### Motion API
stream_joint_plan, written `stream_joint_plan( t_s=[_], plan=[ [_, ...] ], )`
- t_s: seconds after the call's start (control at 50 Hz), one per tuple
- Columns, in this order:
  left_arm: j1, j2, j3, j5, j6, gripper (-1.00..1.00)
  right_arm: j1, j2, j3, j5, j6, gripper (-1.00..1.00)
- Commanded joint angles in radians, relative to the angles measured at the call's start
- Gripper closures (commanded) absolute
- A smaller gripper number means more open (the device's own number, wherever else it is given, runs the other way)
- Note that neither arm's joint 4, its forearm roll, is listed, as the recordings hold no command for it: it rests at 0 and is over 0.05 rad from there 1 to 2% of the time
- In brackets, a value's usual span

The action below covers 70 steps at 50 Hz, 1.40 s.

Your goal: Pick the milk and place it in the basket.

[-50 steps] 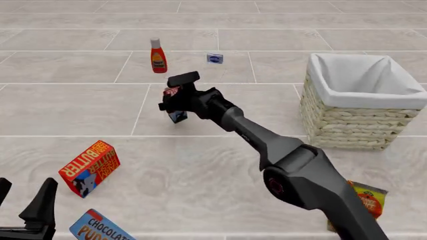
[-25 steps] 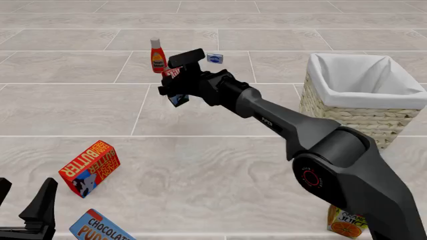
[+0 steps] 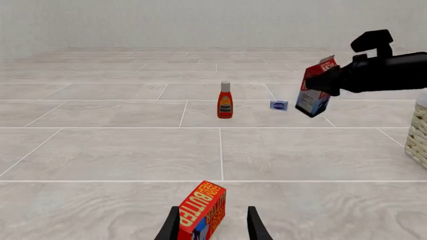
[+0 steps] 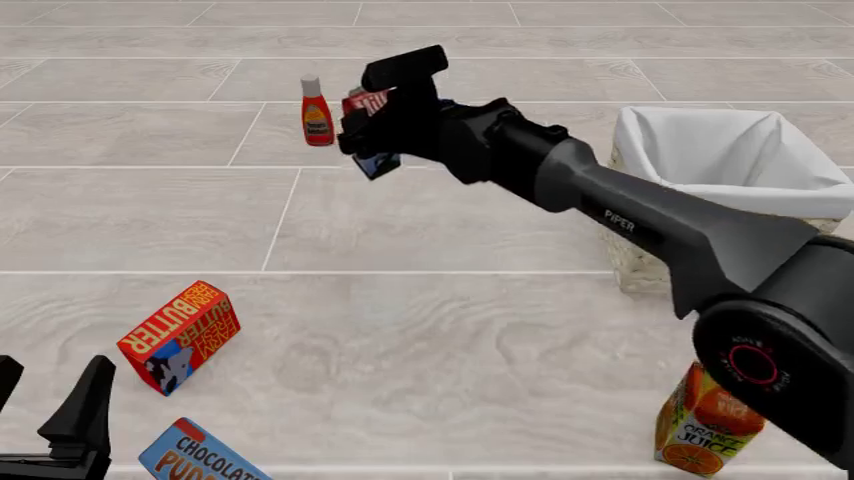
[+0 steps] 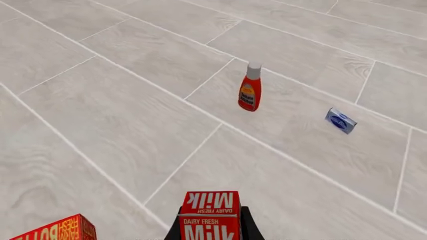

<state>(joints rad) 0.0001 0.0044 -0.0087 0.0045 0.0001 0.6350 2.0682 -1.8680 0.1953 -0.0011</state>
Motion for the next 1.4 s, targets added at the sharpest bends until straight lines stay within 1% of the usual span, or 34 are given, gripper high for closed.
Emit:
stream_joint_plan(
  t_s=[0.02, 0.06, 0.1, 0.28, 0.44, 0.6, 0.76, 0.92, 0.96, 1.08, 1.16, 1.18, 1.24, 1.4],
  plan=[
    [0.000, 0.000, 0.000, 0.000, 0.000, -1.00, -0.036, -0.139, 0.084, -0.018, 0.007, 1.00],
    [0.000, 0.000, 0.000, 0.000, 0.000, -1.00, -0.050, -0.163, 0.105, -0.023, -0.005, 1.00],
    [0.000, 0.000, 0.000, 0.000, 0.000, -1.00, -0.052, -0.178, 0.119, -0.026, 0.001, 1.00],
    [0.000, 0.000, 0.000, 0.000, 0.000, -1.00, -0.097, -0.266, 0.202, -0.041, -0.002, 1.00],
    [0.000, 0.000, 0.000, 0.000, 0.000, -1.00, -0.137, -0.318, 0.233, -0.036, -0.004, 1.00],
    [0.000, 0.000, 0.000, 0.000, 0.000, -1.00, -0.186, -0.366, 0.267, -0.033, -0.021, 1.00],
    [0.000, 0.000, 0.000, 0.000, 0.000, -1.00, -0.241, -0.416, 0.305, -0.038, -0.016, 1.00],
    [0.000, 0.000, 0.000, 0.000, 0.000, -1.00, -0.290, -0.441, 0.334, -0.045, -0.023, 1.00],
    [0.000, 0.000, 0.000, 0.000, 0.000, -1.00, -0.317, -0.445, 0.344, -0.046, -0.025, 1.00],
    [0.000, 0.000, 0.000, 0.000, 0.000, -1.00, -0.361, -0.463, 0.364, -0.053, -0.022, 1.00],
    [0.000, 0.000, 0.000, 0.000, 0.000, -1.00, -0.383, -0.463, 0.371, -0.054, -0.024, 1.00],
    [0.000, 0.000, 0.000, 0.000, 0.000, -1.00, -0.407, -0.463, 0.380, -0.061, -0.023, 1.00],
    [0.000, 0.000, 0.000, 0.000, 0.000, -1.00, -0.435, -0.464, 0.390, -0.069, -0.019, 1.00],
    [0.000, 0.000, 0.000, 0.000, 0.000, -1.00, -0.485, -0.454, 0.392, -0.078, -0.025, 1.00]
  ],
)
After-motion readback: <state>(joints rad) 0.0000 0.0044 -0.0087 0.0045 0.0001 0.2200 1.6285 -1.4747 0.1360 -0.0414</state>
